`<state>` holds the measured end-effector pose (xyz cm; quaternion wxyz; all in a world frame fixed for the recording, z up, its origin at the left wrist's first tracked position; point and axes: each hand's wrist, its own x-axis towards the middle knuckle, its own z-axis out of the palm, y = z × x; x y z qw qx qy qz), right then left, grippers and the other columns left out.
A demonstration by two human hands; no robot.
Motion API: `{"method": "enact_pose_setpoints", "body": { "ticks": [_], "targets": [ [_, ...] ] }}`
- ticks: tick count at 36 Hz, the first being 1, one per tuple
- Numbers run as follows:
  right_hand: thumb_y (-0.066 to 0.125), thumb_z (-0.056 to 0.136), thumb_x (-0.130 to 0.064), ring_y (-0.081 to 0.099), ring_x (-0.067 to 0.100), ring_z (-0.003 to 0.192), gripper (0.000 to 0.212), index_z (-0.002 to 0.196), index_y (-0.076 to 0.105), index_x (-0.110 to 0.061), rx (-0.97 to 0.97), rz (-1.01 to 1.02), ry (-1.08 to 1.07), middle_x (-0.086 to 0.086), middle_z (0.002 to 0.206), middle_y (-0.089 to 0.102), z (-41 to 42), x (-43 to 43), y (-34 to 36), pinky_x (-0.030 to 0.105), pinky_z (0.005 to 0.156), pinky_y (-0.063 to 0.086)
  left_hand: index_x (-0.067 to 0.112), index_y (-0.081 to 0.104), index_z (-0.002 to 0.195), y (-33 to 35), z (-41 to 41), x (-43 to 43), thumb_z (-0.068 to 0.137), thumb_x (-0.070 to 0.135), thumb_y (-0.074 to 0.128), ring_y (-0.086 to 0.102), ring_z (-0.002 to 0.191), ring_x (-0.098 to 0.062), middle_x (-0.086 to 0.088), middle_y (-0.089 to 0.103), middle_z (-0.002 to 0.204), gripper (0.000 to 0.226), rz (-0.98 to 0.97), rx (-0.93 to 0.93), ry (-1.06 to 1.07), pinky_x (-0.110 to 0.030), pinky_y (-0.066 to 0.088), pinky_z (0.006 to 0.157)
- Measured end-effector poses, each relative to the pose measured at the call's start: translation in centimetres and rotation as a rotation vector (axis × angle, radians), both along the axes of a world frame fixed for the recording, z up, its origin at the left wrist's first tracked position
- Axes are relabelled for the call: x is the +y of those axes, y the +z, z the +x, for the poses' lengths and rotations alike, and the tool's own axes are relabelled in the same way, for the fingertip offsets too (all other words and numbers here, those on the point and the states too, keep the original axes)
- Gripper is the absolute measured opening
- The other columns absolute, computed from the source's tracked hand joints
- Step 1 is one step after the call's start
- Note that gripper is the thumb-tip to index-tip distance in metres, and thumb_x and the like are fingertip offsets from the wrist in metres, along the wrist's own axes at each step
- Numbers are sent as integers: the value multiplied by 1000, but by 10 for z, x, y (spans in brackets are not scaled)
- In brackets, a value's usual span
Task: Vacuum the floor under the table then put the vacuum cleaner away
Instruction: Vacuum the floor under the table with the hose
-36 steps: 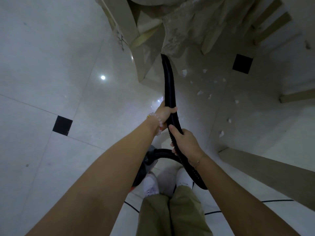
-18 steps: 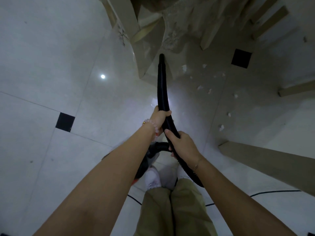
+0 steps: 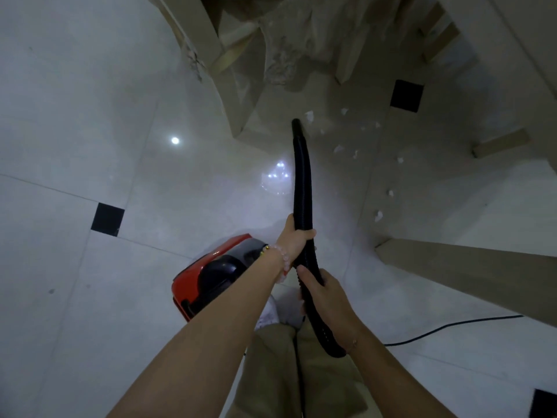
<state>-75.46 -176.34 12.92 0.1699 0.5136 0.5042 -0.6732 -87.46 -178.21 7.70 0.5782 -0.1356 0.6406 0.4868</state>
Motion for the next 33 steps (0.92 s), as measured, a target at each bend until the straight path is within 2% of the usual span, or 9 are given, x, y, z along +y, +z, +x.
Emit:
{"method": "enact_pose_setpoints", "body": {
  "ticks": [2,6,12,16,19,24,33],
  "targets": [
    [54,94,-41,57,13,60,26,81,59,-19,-8,2,-23,1,66,60,4,0,0,20,53,46,17,34,120,1,3,2,92,0,49,51,68,-20,-8,48,87,36,4,4,-5,-32,49,62],
    [57,89,-50,60,16,59,33,78,61,-20,-15,54,-31,2,64,63,4,3,-3,30,58,48,19,34,120,4,1,7,92,2,50,51,70,-20,-8,48,89,36,14,23,-9,-33,49,62],
    [55,91,-48,57,11,49,33,85,60,-15,27,36,-12,1,65,61,-5,13,-2,23,50,45,15,32,133,4,-9,12,92,3,50,52,72,-21,-8,49,90,47,-10,52,9,-37,50,68],
    [54,94,-40,53,9,46,28,87,58,-14,65,8,1,3,66,58,-11,20,-1,18,44,44,16,35,124,5,-10,14,93,4,48,51,69,-20,-8,48,89,36,-45,83,78,-37,49,65],
    [54,94,-39,53,11,48,28,88,58,-12,75,6,14,3,66,58,-14,23,-2,19,45,44,18,36,114,3,-7,15,93,4,47,50,67,-19,-8,48,85,28,-75,145,153,-35,48,64],
    [55,93,-37,52,12,50,27,83,58,-13,74,-2,39,3,65,58,-20,25,-5,20,45,45,16,38,117,-1,-6,13,93,5,45,49,69,-19,-6,46,83,27,-102,228,238,-34,48,65],
    [56,91,-42,53,13,53,32,90,60,-10,51,4,8,5,69,59,-20,19,-14,20,47,45,16,36,116,-1,-14,13,93,3,46,50,67,-19,-8,47,85,28,-88,161,150,-34,49,64]
  ]
}}
